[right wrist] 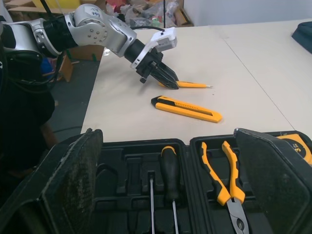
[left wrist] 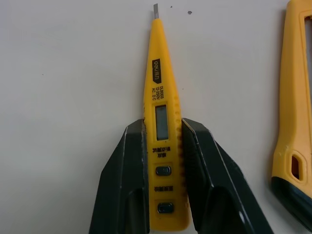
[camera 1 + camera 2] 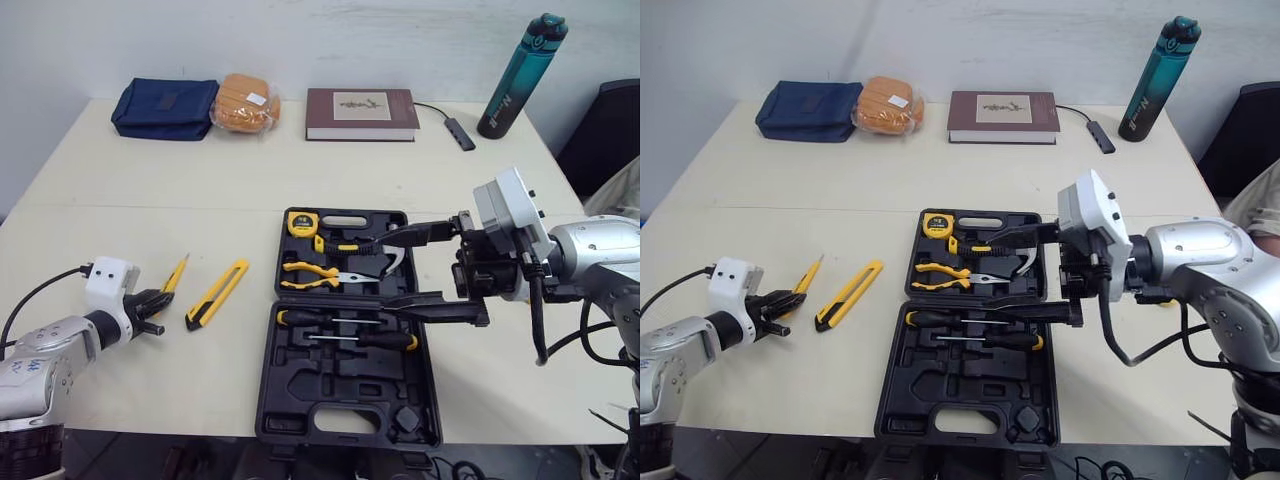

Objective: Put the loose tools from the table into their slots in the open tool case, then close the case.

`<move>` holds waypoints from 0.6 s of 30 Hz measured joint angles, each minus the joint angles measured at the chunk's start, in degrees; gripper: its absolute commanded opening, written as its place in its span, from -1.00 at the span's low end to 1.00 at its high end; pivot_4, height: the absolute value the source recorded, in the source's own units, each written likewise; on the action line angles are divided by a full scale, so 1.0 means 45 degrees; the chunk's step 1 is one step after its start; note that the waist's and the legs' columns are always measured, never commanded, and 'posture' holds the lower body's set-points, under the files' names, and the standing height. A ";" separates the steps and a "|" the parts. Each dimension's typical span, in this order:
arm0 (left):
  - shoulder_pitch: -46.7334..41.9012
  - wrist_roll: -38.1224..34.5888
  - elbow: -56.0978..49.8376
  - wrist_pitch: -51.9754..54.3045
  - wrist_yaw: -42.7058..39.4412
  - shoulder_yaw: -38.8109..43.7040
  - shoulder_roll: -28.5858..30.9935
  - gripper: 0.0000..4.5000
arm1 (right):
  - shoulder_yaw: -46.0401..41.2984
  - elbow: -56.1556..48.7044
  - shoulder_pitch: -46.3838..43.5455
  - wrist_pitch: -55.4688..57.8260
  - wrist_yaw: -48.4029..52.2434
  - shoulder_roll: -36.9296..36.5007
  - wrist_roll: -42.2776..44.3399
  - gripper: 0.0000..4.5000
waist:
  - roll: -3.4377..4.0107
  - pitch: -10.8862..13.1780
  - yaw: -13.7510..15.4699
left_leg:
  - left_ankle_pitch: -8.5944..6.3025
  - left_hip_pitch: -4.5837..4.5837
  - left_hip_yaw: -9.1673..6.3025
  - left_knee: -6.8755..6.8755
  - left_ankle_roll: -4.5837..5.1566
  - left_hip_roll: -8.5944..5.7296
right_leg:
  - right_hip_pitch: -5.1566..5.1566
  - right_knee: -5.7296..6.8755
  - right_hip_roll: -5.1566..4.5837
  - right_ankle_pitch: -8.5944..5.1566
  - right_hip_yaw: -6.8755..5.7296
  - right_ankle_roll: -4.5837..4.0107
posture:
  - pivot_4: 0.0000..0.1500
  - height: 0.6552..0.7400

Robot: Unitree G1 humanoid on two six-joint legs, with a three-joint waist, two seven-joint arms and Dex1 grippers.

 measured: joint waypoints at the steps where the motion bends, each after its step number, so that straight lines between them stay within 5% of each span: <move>1: 0.0051 0.0090 -0.0032 -0.0128 -0.0013 -0.0019 0.0052 -0.86 | 0.0000 -0.0096 0.0096 0.0003 0.0004 -0.0019 -0.0009 1.00 | -0.0001 0.0000 -0.0005 | -0.0001 0.0000 -0.0003 0.0000 0.0002 0.0000 | 0.0003 -0.0005 0.0000 0.0000 -0.0002 0.0001 | 1.00 1.00; 12: -0.0381 0.0317 -0.4313 -0.2440 -0.4303 -0.2263 0.3775 -0.86 | -0.0689 -0.0815 0.2165 0.0158 0.0345 -0.1064 0.0258 1.00 | -0.0055 0.0044 -0.0018 | 0.0021 -0.0040 -0.0027 -0.0044 -0.0038 -0.0002 | 0.0003 -0.0095 -0.0006 0.0002 -0.0028 0.0001 | 1.00 1.00; 18: -0.2204 -0.0476 -0.5531 -0.2244 -0.6010 -0.4675 0.3865 -0.86 | -0.1326 -0.1219 0.3923 0.0080 0.0713 -0.1797 0.0120 1.00 | -0.0043 0.0048 -0.0084 | 0.0037 -0.0038 -0.0019 -0.0050 -0.0022 0.0004 | 0.0018 -0.0125 0.0025 0.0007 -0.0028 0.0012 | 1.00 1.00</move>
